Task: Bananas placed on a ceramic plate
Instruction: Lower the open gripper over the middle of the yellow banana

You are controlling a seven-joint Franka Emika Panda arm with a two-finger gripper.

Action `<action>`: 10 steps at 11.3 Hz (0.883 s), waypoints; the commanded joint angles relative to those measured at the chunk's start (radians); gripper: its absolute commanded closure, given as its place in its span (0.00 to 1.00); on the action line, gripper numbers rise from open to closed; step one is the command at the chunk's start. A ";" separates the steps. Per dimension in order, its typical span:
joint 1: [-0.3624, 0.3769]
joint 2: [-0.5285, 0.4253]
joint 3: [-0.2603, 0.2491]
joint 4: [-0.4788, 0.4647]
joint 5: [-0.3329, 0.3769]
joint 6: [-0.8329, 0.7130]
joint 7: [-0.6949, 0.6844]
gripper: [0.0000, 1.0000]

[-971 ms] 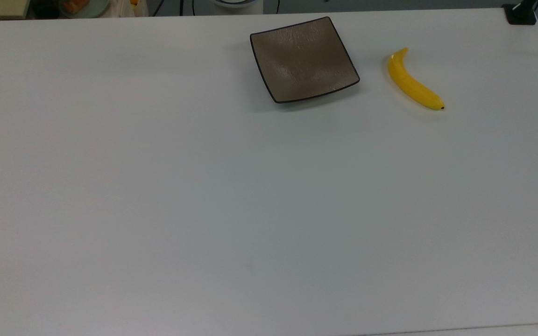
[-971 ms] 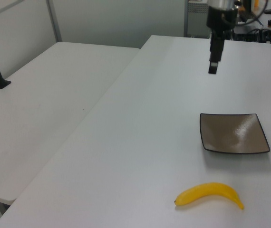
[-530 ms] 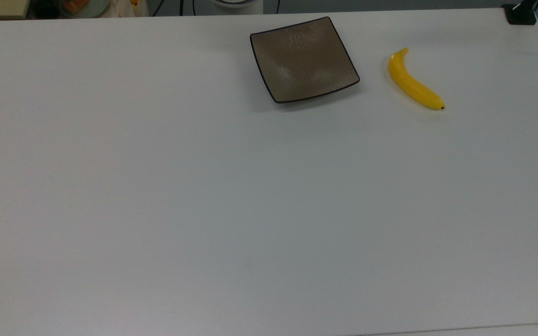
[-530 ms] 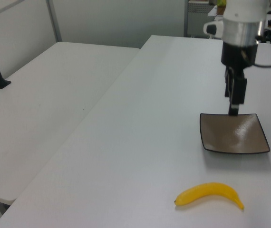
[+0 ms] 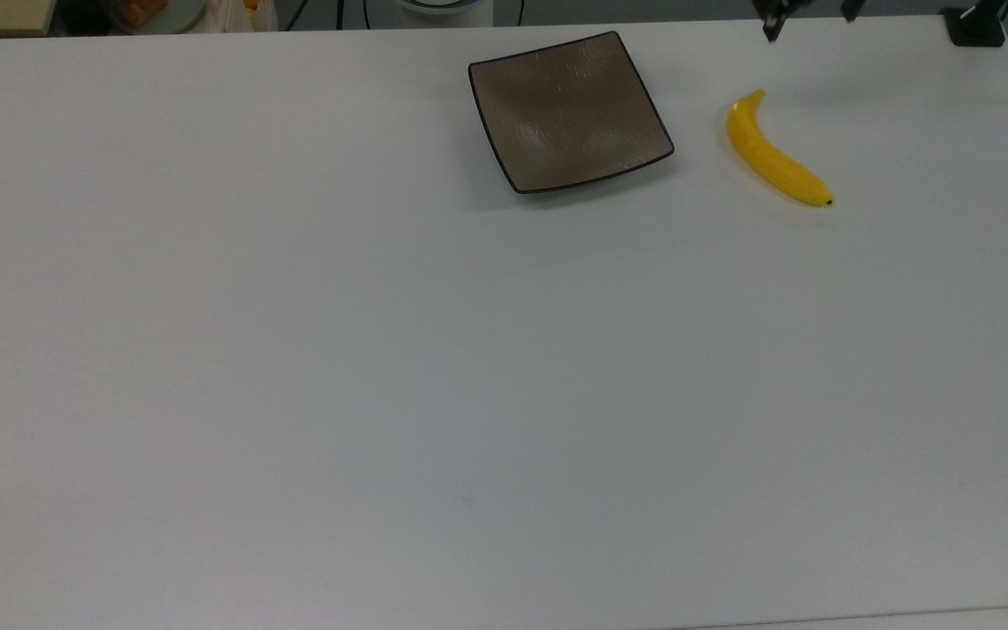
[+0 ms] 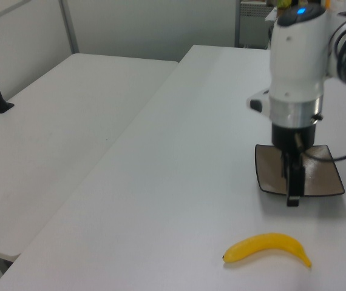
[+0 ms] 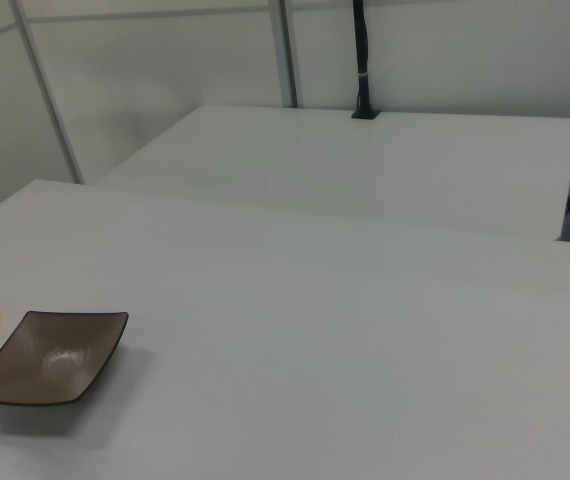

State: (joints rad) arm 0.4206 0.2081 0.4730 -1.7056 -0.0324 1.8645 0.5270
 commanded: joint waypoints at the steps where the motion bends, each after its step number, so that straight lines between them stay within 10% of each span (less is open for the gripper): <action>1: 0.020 0.118 -0.004 0.003 -0.047 0.099 0.024 0.00; 10: 0.021 0.224 -0.010 -0.057 -0.126 0.214 0.024 0.00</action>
State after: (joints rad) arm 0.4339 0.4313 0.4718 -1.7364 -0.1199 2.0412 0.5293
